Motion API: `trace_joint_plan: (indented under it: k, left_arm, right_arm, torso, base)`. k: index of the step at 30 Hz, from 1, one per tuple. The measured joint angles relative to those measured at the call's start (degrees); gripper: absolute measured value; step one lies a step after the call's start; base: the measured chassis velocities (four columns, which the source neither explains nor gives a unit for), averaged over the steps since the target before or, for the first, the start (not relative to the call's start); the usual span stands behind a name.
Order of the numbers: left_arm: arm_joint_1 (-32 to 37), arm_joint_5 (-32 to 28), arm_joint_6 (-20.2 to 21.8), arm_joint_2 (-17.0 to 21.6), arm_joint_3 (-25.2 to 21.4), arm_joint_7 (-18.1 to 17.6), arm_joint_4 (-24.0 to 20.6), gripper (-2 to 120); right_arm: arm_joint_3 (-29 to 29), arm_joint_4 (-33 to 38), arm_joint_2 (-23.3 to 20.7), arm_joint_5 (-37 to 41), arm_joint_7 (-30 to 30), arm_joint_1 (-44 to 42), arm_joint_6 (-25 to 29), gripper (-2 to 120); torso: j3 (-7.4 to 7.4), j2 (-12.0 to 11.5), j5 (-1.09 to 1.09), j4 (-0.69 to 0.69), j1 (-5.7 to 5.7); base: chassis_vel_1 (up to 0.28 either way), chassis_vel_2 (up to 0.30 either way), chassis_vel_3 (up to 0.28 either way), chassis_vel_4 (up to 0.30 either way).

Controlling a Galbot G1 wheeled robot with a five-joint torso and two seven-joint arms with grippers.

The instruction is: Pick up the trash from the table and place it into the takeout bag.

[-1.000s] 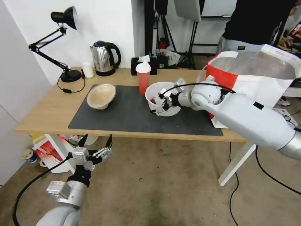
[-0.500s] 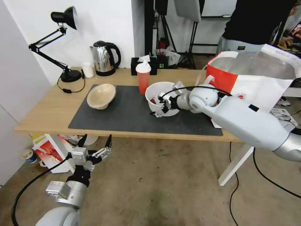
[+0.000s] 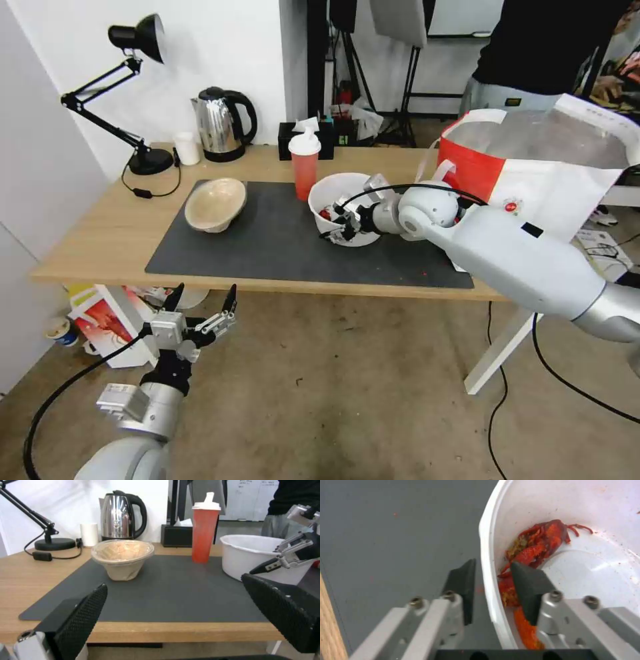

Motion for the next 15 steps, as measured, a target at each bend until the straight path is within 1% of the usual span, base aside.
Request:
trace_joint_plan:
  k: [1,2,6,7,8,15]
  left_arm:
    - [-0.1,0.0,0.0,0.0,0.0,0.0,0.0,100]
    - [-0.1,0.0,0.0,0.0,0.0,0.0,0.0,100]
    - [-0.3,-0.1,0.0,0.0,0.0,-0.1,0.2,100]
    - [-0.3,-0.1,0.0,0.0,0.0,-0.1,0.2,100]
    - [-0.3,-0.1,0.0,0.0,0.0,-0.1,0.2,100]
    - [-0.3,-0.1,0.0,0.1,0.0,-0.1,0.2,100]
  right_arm:
    - [0.0,-0.1,0.1,0.0,0.0,0.0,0.0,22]
    - [0.0,-0.1,0.1,0.0,0.0,0.0,0.0,22]
    - [-0.1,-0.2,0.3,0.0,0.2,0.1,0.0,4]
    - [-0.1,-0.2,0.3,0.0,0.2,0.1,0.0,4]
    - [-0.1,-0.2,0.3,0.0,0.2,0.1,0.0,0]
    - [-0.1,-0.2,0.5,0.2,0.2,0.4,0.0,0]
  torso:
    - [0.0,0.0,0.0,0.0,0.0]
    - [0.0,0.0,0.0,0.0,0.0]
    - [0.0,0.0,0.0,0.0,0.0]
    - [0.0,0.0,0.0,0.0,0.0]
    - [0.0,0.0,-0.01,0.0,0.0]
    - [0.0,0.0,0.0,0.0,0.0]
  base:
    - [0.0,0.0,0.0,0.0]
    - [0.0,0.0,0.0,0.0]
    - [0.0,0.0,0.0,0.0]
    - [0.0,0.0,0.0,0.0]
    - [0.0,0.0,0.0,0.0]
    - [0.0,0.0,0.0,0.0]
